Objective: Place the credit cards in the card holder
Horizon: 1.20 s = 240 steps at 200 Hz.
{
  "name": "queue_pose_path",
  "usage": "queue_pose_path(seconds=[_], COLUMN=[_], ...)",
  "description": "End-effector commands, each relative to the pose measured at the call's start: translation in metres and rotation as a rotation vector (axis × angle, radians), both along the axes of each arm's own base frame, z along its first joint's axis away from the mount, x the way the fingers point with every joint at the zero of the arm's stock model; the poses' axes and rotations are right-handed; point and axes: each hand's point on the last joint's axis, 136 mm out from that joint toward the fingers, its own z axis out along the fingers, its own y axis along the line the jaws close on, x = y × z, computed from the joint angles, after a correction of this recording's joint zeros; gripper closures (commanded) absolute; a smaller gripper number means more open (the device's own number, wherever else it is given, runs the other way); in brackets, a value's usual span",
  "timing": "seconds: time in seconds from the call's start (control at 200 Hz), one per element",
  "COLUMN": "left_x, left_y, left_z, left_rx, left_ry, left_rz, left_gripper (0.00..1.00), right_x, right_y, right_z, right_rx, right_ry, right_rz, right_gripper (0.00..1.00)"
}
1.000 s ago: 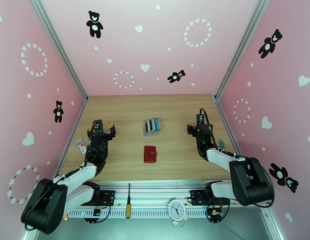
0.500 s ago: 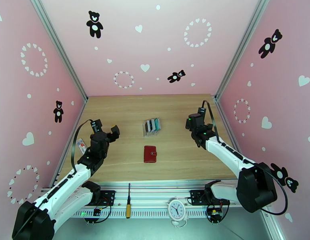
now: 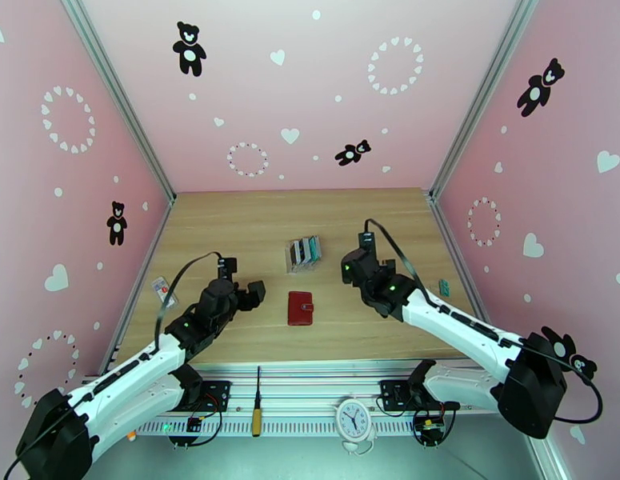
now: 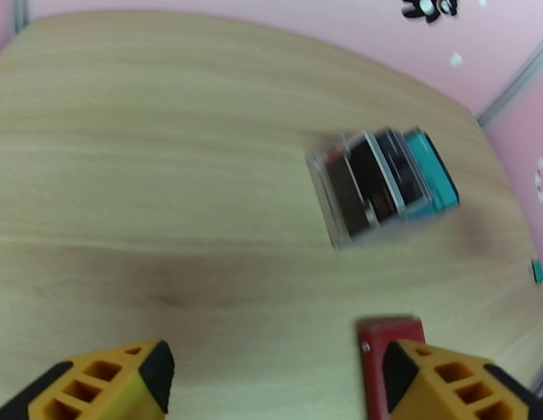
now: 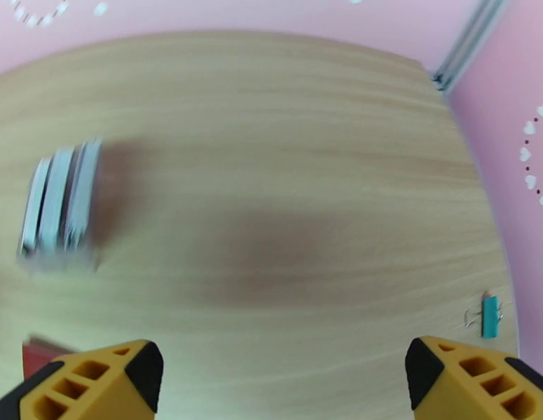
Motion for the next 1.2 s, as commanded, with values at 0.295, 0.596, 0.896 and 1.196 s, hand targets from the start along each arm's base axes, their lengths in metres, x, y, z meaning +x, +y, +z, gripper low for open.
queue_pose_path(seconds=[0.295,0.596,0.896,1.196], left_x=[-0.011,-0.014,-0.013,-0.012], left_y=[-0.060,-0.080,-0.096,-0.104], left_z=[-0.028,-0.039,-0.057,-0.066], left_rx=[-0.091,-0.126,-0.143,-0.152], left_ry=[0.179,0.245,0.336,0.380], left_rz=[-0.265,-0.344,-0.392,-0.415], left_gripper=[0.39,0.54,0.57,0.59], right_x=[-0.050,-0.067,-0.073,-0.073], right_y=[0.067,0.116,0.149,0.168], right_z=[-0.026,-0.043,-0.063,-0.085], right_rx=[0.099,0.138,0.149,0.125], right_ry=[0.152,0.248,0.348,0.414], right_rz=[0.158,0.256,0.273,0.271], right_gripper=[0.24,0.39,0.53,0.55])
